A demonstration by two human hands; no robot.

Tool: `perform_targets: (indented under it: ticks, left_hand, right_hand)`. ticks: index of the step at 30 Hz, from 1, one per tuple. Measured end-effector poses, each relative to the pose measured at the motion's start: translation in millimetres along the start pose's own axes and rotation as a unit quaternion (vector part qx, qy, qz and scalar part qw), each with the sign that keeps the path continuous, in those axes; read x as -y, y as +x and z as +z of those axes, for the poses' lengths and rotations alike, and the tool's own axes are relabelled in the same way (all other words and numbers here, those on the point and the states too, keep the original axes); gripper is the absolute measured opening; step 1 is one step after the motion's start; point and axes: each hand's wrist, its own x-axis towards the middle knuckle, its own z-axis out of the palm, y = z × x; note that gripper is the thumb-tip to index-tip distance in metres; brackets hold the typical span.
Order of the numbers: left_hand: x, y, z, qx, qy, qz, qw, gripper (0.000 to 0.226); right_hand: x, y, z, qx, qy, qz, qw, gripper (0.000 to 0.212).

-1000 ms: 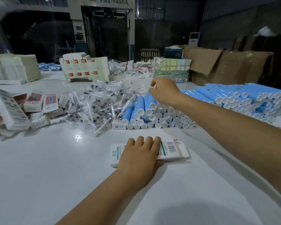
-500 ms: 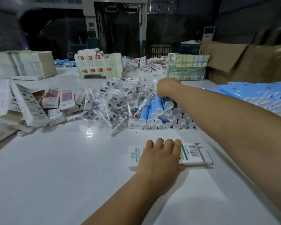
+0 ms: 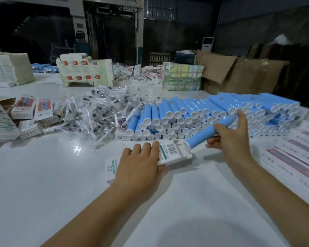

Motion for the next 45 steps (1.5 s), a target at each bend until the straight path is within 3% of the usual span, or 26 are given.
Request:
perform_targets:
  ticks: [3, 7, 11, 14, 21, 24, 27, 30, 33, 36, 39, 41, 45]
  left_hand:
    - [-4, -1, -1, 0.008, 0.019, -0.003, 1.000, 0.068]
    - [-6, -3, -2, 0.016, 0.030, -0.009, 0.999, 0.067]
    - [-4, -5, -4, 0.005, 0.027, -0.015, 1.000, 0.069]
    - [-4, -6, -3, 0.007, 0.028, -0.006, 1.000, 0.069]
    - [-4, -5, -3, 0.009, 0.003, 0.012, 1.000, 0.065]
    - [-6, -6, -3, 0.017, -0.005, 0.022, 1.000, 0.065]
    - [-7, -4, -4, 0.023, -0.003, 0.026, 0.999, 0.064]
    - [-6, -5, -4, 0.024, -0.004, 0.030, 0.999, 0.060]
    - [-4, -5, -4, 0.022, -0.006, 0.037, 0.999, 0.059]
    - [-3, -4, -5, 0.030, -0.011, 0.037, 0.999, 0.059]
    - [-3, -3, -5, 0.035, -0.015, 0.040, 0.998, 0.059]
    - [-2, -3, -4, 0.030, -0.019, 0.037, 0.999, 0.058]
    - [-2, -2, -3, 0.027, -0.021, 0.039, 0.999, 0.060]
  right_hand:
    - [-20, -14, -6, -0.014, 0.014, 0.025, 1.000, 0.070]
    - [-31, -32, 6, 0.027, 0.012, 0.023, 0.999, 0.056]
    - [-40, -48, 14, 0.078, -0.022, 0.062, 0.995, 0.011]
    - [-46, -52, 17, 0.115, -0.073, 0.087, 0.987, 0.031]
    - [-38, -42, 12, 0.029, -0.031, 0.126, 0.991, 0.025]
    - [-24, -38, 23, 0.045, -0.067, 0.072, 0.994, 0.020]
    - [-3, -39, 53, 0.154, -0.163, -0.046, 0.973, 0.023]
    - [15, -38, 99, 0.286, -0.278, -0.213, 0.892, 0.022]
    - [19, -25, 157, 0.385, -0.407, -0.350, 0.751, 0.013]
    - [9, -6, 213, 0.424, -0.550, -0.402, 0.596, 0.014]
    - [1, 3, 248, 0.414, -0.666, -0.403, 0.472, 0.019]
    - [-3, 7, 259, 0.419, -0.710, -0.384, 0.417, 0.018]
    - [-4, 8, 273, 0.437, -0.746, -0.344, 0.366, 0.021]
